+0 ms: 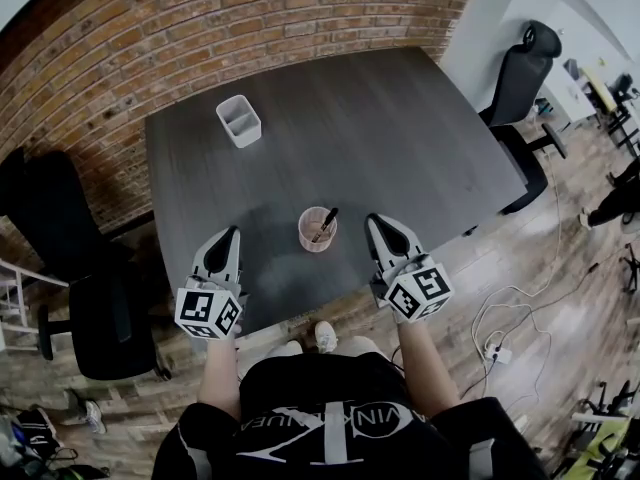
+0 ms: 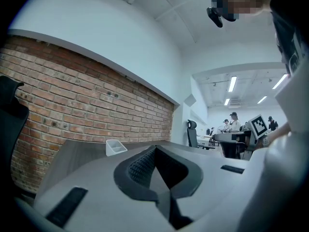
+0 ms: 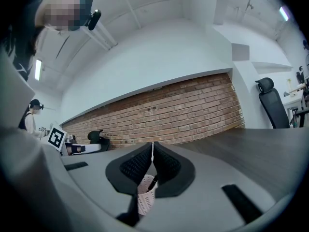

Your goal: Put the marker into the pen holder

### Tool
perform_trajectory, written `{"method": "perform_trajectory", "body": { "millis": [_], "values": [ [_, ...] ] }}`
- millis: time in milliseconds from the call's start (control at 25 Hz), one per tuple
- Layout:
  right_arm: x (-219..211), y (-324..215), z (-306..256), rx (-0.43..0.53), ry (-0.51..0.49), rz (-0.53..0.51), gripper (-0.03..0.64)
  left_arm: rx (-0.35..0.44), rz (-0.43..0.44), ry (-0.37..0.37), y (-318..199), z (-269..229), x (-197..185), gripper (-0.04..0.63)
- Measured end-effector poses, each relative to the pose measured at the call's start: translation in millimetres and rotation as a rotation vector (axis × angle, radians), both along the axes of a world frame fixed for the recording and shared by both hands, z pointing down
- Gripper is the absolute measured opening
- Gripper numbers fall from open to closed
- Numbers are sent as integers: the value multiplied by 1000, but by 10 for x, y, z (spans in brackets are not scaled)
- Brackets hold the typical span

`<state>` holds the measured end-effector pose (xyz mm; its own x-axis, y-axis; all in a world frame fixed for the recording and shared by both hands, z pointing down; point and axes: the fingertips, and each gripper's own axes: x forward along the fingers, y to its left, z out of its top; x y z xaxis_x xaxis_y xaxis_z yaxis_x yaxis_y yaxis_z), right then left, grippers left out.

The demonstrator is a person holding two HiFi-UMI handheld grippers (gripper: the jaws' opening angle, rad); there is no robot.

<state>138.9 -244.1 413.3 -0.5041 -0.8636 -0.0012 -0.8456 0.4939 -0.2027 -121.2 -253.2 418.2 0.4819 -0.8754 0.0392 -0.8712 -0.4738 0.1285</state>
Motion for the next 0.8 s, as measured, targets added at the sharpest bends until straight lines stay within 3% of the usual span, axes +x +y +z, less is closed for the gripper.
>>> {"method": "perform_trajectory", "body": {
  "millis": [800],
  "values": [
    [67, 30, 56, -15, -9, 4, 29, -11, -3, -1, 29, 26, 37, 14]
  ]
}}
